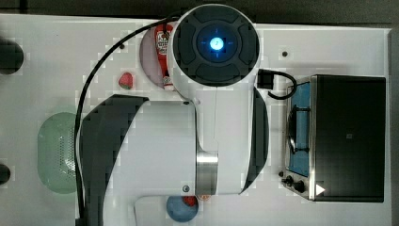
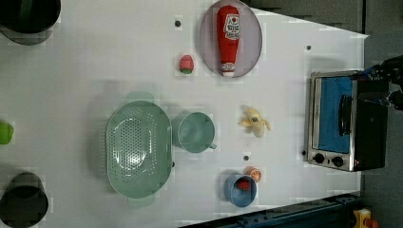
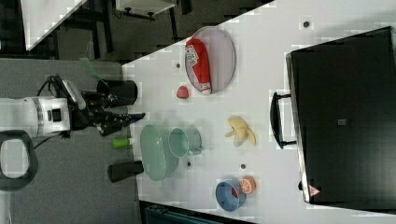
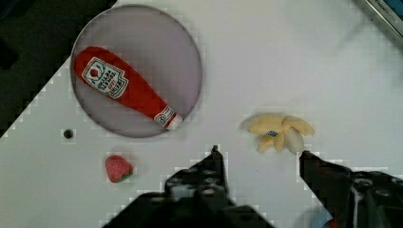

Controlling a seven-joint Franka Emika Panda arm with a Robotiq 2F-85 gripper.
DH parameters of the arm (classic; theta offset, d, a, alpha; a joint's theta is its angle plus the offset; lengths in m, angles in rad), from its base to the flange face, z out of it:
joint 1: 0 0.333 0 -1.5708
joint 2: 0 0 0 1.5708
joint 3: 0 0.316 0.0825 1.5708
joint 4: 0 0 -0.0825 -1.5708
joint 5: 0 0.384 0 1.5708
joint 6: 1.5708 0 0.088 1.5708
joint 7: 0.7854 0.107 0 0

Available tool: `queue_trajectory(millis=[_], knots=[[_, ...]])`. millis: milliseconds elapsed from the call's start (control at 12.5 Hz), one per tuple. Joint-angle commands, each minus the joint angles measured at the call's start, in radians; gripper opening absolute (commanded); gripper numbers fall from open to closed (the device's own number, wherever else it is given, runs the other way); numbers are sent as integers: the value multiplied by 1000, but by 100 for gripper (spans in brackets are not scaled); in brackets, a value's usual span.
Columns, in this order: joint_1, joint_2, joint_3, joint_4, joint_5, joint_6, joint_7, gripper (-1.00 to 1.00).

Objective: Pick Banana and place it in mug.

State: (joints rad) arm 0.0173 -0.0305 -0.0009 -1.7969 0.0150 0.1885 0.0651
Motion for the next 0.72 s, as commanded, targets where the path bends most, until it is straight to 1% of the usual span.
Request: queue_trajectory(millis=[80,240,480,640,720], knots=[[-15,-314,-45,-165,-41,-152,34,59],[-15,-312,-44,-167,-41,-151,34,99],[-15,-295,-44,-223,-41,-108,33,100],[-14,-272,-43,-300,-41,-10,4,100],[-14,-256,-43,-345,-41,53,-47,100]])
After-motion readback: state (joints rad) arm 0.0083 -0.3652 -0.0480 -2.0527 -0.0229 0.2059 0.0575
